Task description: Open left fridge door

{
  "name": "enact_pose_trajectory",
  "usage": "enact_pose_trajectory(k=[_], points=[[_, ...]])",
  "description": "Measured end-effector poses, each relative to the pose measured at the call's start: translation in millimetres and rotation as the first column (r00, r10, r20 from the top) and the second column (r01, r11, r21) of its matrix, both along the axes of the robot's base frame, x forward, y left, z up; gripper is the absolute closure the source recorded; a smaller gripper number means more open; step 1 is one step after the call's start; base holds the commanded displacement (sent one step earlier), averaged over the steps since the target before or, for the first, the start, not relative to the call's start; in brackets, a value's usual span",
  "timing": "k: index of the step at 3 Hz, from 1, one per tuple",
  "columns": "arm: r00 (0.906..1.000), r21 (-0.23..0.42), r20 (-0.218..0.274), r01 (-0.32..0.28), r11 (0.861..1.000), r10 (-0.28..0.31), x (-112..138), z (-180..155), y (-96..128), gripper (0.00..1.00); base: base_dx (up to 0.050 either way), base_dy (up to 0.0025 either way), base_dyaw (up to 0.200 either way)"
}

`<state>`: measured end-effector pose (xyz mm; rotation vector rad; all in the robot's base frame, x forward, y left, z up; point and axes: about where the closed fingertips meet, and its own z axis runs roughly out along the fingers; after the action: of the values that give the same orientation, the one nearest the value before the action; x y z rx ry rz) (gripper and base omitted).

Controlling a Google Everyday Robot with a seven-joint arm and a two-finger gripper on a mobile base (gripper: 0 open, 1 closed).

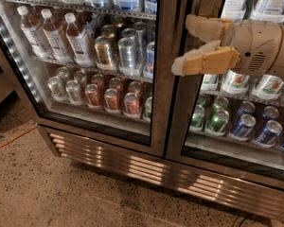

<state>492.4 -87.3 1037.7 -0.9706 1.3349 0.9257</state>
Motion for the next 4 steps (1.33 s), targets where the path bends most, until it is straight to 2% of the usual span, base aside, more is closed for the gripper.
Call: enact_pose_trajectory(k=[2, 3, 4], points=[[0.9939, -0.015, -0.036, -0.105, 0.994, 0.104, -0.2, -8.6, 53.3, 0.00, 0.000, 0.00000, 0.000], [0.9939, -0.015, -0.036, -0.105, 0.994, 0.104, -0.2, -8.6, 53.3, 0.00, 0.000, -0.00005, 0.198], [0.9939, -0.015, -0.036, -0.105, 0.994, 0.104, -0.2, -8.5, 53.4, 0.00, 0.000, 0.00000, 0.000]])
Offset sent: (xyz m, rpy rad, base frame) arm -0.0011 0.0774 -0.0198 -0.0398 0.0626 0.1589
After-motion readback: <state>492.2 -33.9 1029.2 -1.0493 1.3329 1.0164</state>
